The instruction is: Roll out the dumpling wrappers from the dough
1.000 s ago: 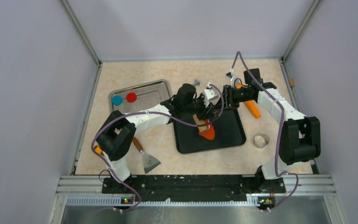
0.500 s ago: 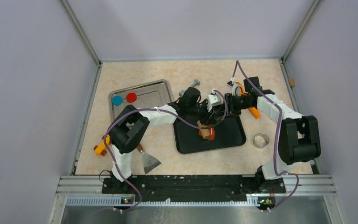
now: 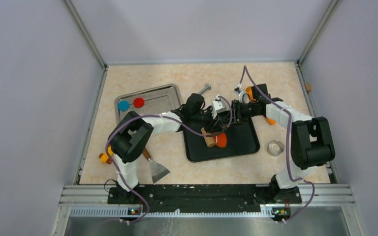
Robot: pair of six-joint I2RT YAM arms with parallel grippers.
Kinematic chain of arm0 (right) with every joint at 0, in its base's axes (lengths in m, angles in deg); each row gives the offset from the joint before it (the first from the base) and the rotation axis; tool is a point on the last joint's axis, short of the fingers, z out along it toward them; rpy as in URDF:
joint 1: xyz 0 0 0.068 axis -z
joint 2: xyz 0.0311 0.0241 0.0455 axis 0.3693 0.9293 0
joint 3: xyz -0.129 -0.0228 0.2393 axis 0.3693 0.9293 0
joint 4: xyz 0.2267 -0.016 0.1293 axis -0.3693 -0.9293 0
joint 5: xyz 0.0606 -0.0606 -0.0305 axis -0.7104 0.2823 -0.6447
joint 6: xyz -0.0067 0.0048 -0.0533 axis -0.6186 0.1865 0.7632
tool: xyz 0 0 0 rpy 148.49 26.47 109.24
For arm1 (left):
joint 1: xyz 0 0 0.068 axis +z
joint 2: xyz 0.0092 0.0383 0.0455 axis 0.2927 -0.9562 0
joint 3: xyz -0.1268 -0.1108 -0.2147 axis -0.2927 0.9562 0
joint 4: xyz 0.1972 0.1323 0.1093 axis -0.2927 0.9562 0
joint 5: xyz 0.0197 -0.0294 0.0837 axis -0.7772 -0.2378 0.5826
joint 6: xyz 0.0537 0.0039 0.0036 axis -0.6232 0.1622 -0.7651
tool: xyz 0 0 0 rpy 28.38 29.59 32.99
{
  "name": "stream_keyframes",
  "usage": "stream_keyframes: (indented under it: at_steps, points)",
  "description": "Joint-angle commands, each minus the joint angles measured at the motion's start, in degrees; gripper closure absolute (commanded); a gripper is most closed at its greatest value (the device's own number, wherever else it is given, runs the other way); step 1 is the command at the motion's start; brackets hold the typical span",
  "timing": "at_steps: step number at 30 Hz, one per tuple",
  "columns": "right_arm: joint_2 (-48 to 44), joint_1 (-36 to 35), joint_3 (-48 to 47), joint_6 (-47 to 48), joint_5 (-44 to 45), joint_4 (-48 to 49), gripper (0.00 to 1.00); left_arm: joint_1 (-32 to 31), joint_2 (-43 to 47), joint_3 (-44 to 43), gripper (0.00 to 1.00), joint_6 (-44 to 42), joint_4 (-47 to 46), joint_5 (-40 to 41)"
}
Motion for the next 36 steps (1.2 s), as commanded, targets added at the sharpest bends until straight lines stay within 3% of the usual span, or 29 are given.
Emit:
stream_keyframes:
  at_steps: [1, 8, 15, 24, 36]
  points:
    - [-0.4, -0.1, -1.6, 1.5, 4.9, 2.6, 1.0, 1.6, 5.1, 2.3, 1.0, -1.6, 7.3, 2.4]
    - [-6.1, 0.4, -8.2, 4.6, 2.2, -3.7, 1.0, 0.1, 7.3, -5.1, 1.0, -1.9, 8.2, 0.3]
    - [-8.0, 1.2, -6.0, 8.1, 9.2, -5.5, 1.0, -1.4, -0.2, -10.5, 1.0, -3.2, 6.1, -1.1]
    - [-7.4, 3.1, -2.0, 13.3, 15.4, -6.2, 1.0, -3.5, -11.2, -14.9, 1.0, 1.2, -0.3, -0.4]
    - [-7.3, 8.7, -3.2, 15.5, 15.3, -13.3, 1.0, -6.9, -18.9, -20.4, 1.0, 8.8, -6.9, 0.0]
